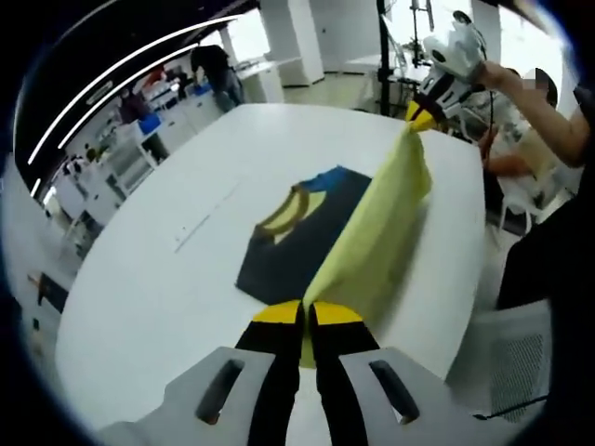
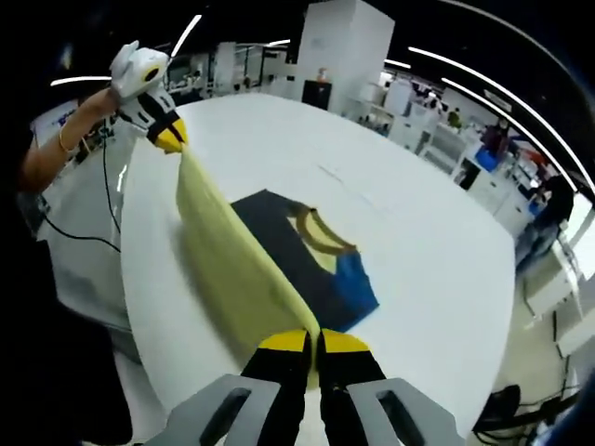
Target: Fold the garment on the visible template until the final outline fits inside the template.
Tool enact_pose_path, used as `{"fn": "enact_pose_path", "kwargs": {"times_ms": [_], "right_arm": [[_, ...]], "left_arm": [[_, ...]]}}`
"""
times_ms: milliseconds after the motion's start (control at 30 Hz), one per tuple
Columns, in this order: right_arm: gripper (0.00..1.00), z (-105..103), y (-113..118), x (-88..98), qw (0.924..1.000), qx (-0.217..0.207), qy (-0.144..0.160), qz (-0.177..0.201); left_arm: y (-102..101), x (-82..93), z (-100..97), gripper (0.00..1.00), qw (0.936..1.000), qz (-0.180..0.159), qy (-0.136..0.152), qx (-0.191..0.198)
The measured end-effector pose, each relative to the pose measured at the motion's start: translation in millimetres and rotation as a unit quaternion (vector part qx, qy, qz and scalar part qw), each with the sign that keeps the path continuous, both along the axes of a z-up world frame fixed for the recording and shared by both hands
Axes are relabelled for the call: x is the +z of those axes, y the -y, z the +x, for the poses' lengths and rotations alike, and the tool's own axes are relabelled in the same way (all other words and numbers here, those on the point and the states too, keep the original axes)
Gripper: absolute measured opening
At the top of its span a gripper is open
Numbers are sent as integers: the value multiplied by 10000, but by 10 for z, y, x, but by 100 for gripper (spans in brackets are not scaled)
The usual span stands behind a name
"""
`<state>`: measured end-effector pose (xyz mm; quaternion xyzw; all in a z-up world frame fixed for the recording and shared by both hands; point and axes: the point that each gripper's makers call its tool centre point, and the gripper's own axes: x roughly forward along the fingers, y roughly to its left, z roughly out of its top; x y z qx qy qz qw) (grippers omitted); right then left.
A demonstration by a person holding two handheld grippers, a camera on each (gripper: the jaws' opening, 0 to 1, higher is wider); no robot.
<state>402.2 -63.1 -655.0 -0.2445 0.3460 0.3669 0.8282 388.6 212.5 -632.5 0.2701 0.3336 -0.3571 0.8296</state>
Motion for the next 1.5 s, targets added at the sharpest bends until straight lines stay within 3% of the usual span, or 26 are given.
{"fn": "enact_pose_path", "kwargs": {"times_ms": [333, 667, 867, 1267, 1500], "right_arm": [[0, 547, -9, 152, 9948, 173, 755, -657], [0, 1065, -38, 205, 9887, -245, 1275, -753], [0, 1253, -36, -102, 9882, -372, 1134, -957], [0, 1683, -41, -749, 9910, -550, 701, -996], [0, 1805, -24, -1138, 9921, -665, 330, -1007]], "left_arm": [[-7, 180, 450, 1, 9973, 137, 695, 194], [-29, 256, 918, 1, 9922, -47, 1091, 598], [-17, -30, 1173, 1, 9940, 137, 934, 560], [-57, -701, 1663, 1, 9966, 445, 561, 401], [-90, -1130, 1794, 1, 9983, 331, 193, 450]]}}
